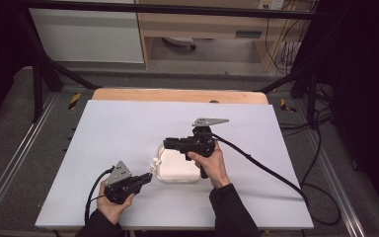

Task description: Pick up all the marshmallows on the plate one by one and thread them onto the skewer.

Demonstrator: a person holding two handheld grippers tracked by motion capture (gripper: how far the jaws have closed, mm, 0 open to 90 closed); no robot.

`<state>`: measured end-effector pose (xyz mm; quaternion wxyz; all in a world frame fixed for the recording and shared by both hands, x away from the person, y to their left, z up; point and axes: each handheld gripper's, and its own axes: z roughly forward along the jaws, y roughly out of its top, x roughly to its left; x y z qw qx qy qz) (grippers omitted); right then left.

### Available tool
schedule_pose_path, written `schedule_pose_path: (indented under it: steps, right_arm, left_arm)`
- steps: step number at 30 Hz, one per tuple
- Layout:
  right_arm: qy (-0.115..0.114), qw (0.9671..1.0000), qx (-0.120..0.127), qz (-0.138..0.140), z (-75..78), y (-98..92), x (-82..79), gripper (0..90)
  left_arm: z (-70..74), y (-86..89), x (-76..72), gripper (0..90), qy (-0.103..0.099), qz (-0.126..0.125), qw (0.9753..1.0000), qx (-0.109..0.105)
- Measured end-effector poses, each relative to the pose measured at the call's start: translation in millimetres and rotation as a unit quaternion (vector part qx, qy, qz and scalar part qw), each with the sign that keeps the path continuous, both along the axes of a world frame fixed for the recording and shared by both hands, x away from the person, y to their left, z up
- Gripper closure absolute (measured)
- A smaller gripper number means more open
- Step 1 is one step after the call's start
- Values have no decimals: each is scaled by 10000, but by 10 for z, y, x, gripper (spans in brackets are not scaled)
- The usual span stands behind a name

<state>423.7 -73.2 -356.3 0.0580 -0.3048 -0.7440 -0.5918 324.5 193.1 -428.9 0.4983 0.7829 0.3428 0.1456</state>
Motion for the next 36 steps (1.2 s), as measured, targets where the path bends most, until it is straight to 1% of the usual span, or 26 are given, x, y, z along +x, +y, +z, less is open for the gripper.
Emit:
schedule_pose_path:
  steps: [17, 25, 36]
  right_arm:
    - [35, 10000, 11, 23, -66, 35, -25, 797]
    - [-52, 10000, -46, 59, -102, 60, -49, 804]
    - [-89, 9999, -32, 136, -153, 95, -79, 808]
  left_arm:
    - [1, 7, -2, 886, 0, 21, 10000, 64]
    - [-7, -4, -5, 886, 12, 12, 9999, 131]
    - [-9, -16, -7, 886, 24, -9, 9999, 121]
